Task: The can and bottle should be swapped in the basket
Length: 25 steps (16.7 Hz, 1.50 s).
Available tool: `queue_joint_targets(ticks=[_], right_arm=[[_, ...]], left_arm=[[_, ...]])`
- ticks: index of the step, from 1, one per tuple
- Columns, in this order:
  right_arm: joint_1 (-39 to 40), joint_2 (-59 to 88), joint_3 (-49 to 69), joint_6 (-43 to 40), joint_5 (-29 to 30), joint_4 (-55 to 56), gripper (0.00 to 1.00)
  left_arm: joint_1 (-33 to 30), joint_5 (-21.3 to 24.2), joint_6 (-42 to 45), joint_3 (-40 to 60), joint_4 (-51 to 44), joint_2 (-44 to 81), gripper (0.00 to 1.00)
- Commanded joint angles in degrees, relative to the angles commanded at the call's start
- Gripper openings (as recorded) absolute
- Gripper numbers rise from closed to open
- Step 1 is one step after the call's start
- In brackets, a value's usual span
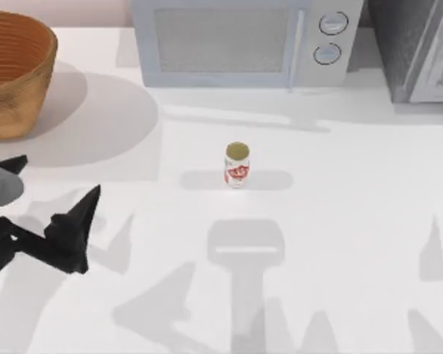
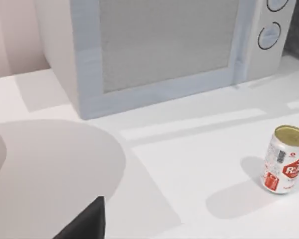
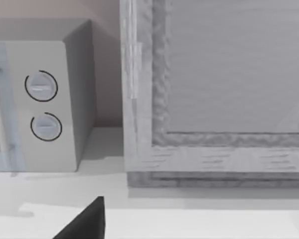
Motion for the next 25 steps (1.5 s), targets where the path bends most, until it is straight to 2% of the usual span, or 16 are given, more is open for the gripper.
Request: queue_joint_targets(ticks=[5,10,19,22,25], right_arm=[[0.0,0.0,0.0,0.0,0.0,0.0,1.0],[0.0,0.0,0.0,0.0,0.0,0.0,1.0],[0.0,0.0,0.0,0.0,0.0,0.0,1.0],[0.0,0.0,0.0,0.0,0.0,0.0,1.0],[0.0,0.0,0.0,0.0,0.0,0.0,1.0]], left_arm=[[5.91,-11.05,-1.59,-7.84,-11.94,-26.75,1.0],[10.05,-16.67,-2.11,-9.91,-16.93,-39.42,1.0],[10.7,-16.39,-2.06,-10.04,-15.86,-38.22,1.0],[12.83,-14.28,-1.66,-10.49,-10.34,-31.26,1.0],[16.11,-10.88,-0.83,-10.48,-0.91,-20.34,1.0]])
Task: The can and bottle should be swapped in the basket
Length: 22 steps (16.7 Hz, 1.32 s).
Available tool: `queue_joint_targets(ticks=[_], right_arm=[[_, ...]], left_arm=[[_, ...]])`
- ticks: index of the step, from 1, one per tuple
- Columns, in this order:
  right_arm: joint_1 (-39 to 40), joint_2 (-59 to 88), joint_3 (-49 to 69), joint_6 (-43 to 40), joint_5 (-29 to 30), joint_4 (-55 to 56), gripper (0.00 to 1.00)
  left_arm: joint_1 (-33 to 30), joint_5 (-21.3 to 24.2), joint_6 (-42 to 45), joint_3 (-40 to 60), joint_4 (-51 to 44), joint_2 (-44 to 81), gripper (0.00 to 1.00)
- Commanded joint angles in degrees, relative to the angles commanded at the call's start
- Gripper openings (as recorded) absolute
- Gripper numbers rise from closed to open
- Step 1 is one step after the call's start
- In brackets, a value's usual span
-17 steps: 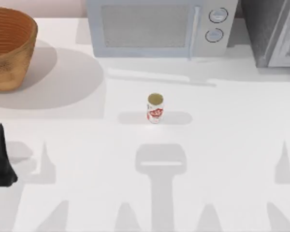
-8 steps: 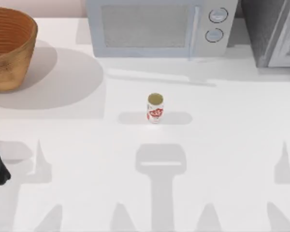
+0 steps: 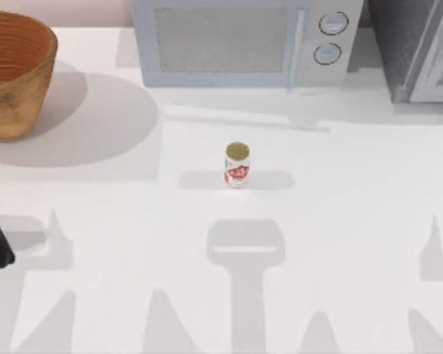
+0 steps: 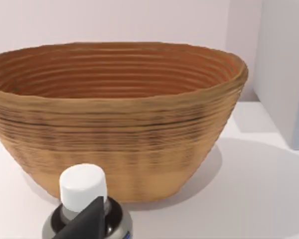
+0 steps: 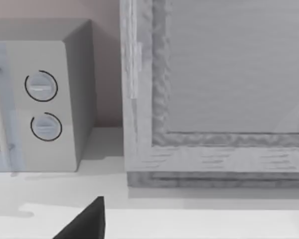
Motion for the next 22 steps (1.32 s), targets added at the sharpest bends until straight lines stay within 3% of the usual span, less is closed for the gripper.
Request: queue_joint_targets(ticks=[14,18,22], right_arm=[[0.0,0.0,0.0,0.0,0.0,0.0,1.0],[0.0,0.0,0.0,0.0,0.0,0.0,1.0],[0.0,0.0,0.0,0.0,0.0,0.0,1.0]], left_arm=[[19.11,19.92,5.24,1.67,56.72,65.21,1.0],[22.26,23.22,6.05,1.69,65.82,76.57,1.0],[23.05,24.06,6.25,1.63,68.08,79.45,1.0]])
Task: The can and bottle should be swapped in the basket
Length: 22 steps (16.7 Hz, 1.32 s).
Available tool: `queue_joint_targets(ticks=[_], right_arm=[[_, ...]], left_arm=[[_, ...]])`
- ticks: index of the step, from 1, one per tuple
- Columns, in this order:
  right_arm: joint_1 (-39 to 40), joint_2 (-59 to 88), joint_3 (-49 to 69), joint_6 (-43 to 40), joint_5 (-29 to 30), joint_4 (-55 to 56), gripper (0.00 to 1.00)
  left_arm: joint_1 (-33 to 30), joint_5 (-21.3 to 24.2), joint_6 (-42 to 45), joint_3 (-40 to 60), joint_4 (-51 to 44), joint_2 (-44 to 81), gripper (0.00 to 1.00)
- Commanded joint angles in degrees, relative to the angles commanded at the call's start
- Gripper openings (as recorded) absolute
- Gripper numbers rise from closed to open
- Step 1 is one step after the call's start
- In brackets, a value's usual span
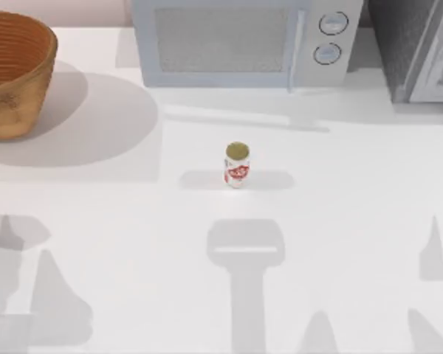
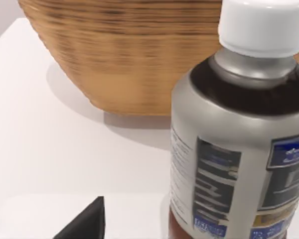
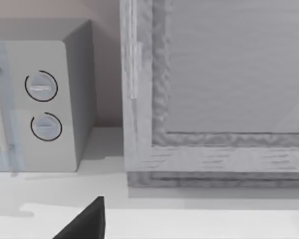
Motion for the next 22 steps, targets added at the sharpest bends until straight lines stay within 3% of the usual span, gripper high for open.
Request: queue_joint_targets(ticks=[5,12,16,22], right_arm=[[0.0,0.0,0.0,0.0,0.0,0.0,1.0],[0.0,0.0,0.0,0.0,0.0,0.0,1.0],[0.0,0.0,0.0,0.0,0.0,0.0,1.0],[0.0,0.0,0.0,0.0,0.0,0.0,1.0]], left_arm=[[-0.78,-0.68,-0.19,0.8,0.0,0.77,1.0],[-7.69,-7.31,-1.97,11.22,0.5,10.73,1.0],[-8.16,-7.76,-2.08,11.87,0.5,11.34,1.0],[-8.16,-7.76,-2.08,11.87,0.5,11.34,0.55]])
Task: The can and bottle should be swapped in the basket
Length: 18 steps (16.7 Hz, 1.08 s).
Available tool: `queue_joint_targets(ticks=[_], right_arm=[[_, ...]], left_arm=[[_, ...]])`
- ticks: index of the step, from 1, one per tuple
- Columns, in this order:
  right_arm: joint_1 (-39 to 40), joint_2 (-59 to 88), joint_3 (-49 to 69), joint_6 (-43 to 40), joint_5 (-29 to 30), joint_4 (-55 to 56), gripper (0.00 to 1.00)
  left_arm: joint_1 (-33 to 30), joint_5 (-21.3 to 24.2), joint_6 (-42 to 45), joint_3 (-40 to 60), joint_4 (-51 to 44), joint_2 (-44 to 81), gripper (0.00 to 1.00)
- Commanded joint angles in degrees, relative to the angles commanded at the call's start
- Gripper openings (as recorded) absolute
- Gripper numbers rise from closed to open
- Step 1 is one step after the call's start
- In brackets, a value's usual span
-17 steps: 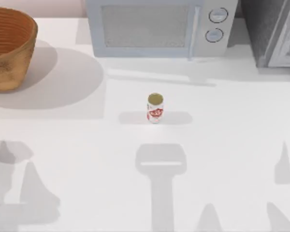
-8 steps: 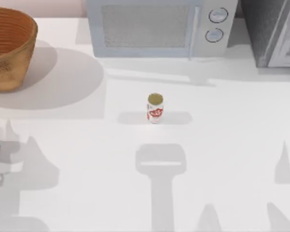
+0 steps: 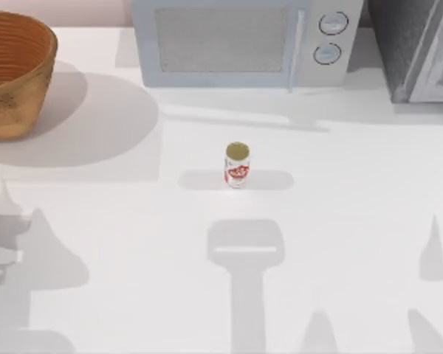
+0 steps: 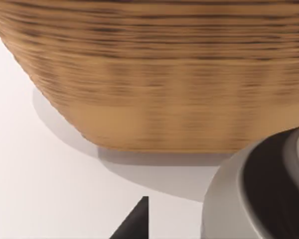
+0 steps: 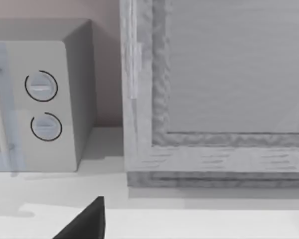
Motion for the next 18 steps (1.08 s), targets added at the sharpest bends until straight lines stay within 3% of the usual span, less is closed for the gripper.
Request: queue_joint_targets(ticks=[7,18], right_arm=[[0.0,0.0,0.0,0.0,0.0,0.0,1.0],[0.0,0.0,0.0,0.0,0.0,0.0,1.0]], left_arm=[[0.0,0.0,0.0,0.0,0.0,0.0,0.02],[0.5,-0.02,0.24,0.49,-0.69,-0.64,0.0]])
